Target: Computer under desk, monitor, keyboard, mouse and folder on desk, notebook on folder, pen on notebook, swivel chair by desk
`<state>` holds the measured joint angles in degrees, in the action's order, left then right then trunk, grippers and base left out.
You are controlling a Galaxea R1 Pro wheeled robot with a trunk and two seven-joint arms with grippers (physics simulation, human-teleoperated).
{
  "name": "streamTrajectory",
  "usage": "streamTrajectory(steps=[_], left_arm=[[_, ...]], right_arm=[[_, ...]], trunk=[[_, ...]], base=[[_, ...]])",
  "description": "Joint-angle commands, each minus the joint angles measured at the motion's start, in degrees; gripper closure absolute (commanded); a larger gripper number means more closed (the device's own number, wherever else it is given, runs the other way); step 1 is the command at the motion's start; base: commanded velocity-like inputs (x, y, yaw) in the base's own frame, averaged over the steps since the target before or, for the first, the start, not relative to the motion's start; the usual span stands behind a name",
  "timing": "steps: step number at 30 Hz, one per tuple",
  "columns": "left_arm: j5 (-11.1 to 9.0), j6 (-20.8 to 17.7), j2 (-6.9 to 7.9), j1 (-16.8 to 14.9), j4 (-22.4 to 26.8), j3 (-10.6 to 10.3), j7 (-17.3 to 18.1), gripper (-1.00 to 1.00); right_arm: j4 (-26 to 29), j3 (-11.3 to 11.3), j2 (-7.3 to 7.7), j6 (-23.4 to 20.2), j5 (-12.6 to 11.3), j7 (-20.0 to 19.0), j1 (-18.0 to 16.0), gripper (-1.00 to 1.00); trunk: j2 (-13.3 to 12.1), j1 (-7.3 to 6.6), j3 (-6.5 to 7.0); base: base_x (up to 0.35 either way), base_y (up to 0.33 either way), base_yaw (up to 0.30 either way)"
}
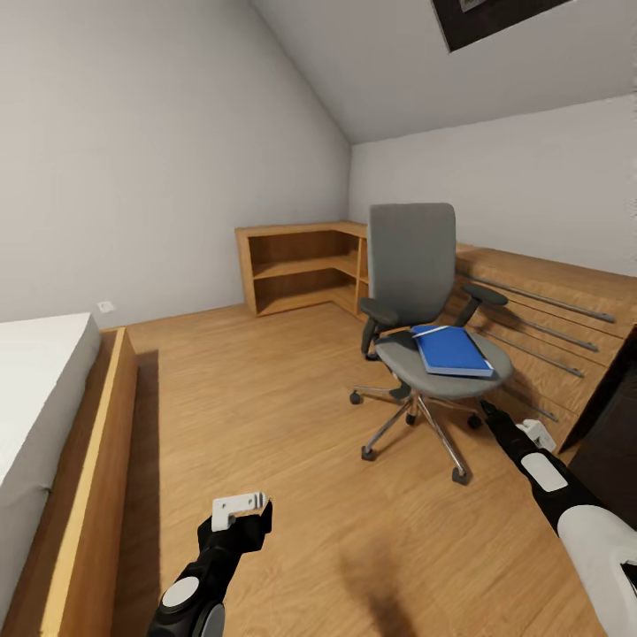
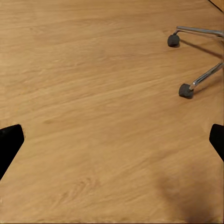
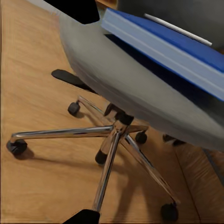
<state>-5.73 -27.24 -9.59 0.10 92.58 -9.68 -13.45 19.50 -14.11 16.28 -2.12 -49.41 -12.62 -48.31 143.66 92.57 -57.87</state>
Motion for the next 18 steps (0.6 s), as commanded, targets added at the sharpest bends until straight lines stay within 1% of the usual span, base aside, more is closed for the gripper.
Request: streamTrajectory(steps=[1, 4, 7, 11, 12, 14, 15, 17, 18], left_arm=[[-0.6, -0.18, 0.01, -0.01, 0.09, -0.08, -0.5, -1.0], [-0.49, -0.14, 0.01, -0.01, 0.02, -0.13, -0.71, -1.0], [-0.35, -0.09, 0.01, -0.01, -0.09, -0.14, -0.78, -1.0], [-0.28, 0.11, 0.01, -0.01, -0.23, -0.11, -0.71, -1.0], [-0.27, 0.52, 0.01, -0.01, -0.25, -0.13, -0.64, -1.0], [-0.24, 1.16, 0.01, -0.01, -0.29, -0.14, -0.6, -1.0], [-0.21, 1.9, 0.01, -0.01, -0.32, -0.18, -0.57, -1.0], [-0.19, 2.63, 0.01, -0.01, -0.34, -0.18, -0.55, -1.0], [-0.18, 3.18, 0.01, -0.01, -0.36, -0.15, -0.54, -1.0]], right_arm=[[-0.26, -0.23, -0.01, -0.17, -0.44, -0.32, -0.03, -1.0], [-0.93, -0.12, -0.05, -0.07, -0.22, -0.32, -0.03, -1.0], [-1.46, -0.04, -0.13, 0.42, 0.21, -0.31, -0.03, -1.0], [-2.87, 0.15, -0.81, 3.42, 2.4, -0.3, -0.03, -1.0], [-3.74, 0.29, -1.31, 5.39, 4.2, -0.3, -0.03, -1.0], [-4.82, 0.41, -1.98, 7.72, 6.65, -0.31, -0.03, -1.0], [-6.17, 0.5, -2.72, 10.38, 9.69, -0.34, -0.03, -1.0], [-7.79, 0.54, -3.43, 13.29, 13.04, -0.33, -0.03, -1.0], [-9.75, 0.55, -4.03, 16.43, 16.3, -0.32, -0.03, -1.0]], trunk=[[0.02, -0.04, -0.04], [0.02, -0.04, -0.04], [0.02, -0.04, -0.04], [0.02, -0.04, -0.04], [0.02, -0.04, -0.04], [-0.01, -0.1, 0.4], [-0.02, -0.12, 0.62], [-0.05, -0.17, 1.07], [-0.06, -0.2, 1.29]], base=[[-0.321, -0.019, 0.0], [-0.277, -0.05, 0.0], [-0.156, -0.048, 0.0], [-0.058, -0.018, 0.0], [-0.026, -0.008, 0.0], [-0.019, -0.006, 0.0], [-0.011, -0.003, 0.0], [-0.008, -0.002, 0.0], [-0.004, -0.001, 0.0]])
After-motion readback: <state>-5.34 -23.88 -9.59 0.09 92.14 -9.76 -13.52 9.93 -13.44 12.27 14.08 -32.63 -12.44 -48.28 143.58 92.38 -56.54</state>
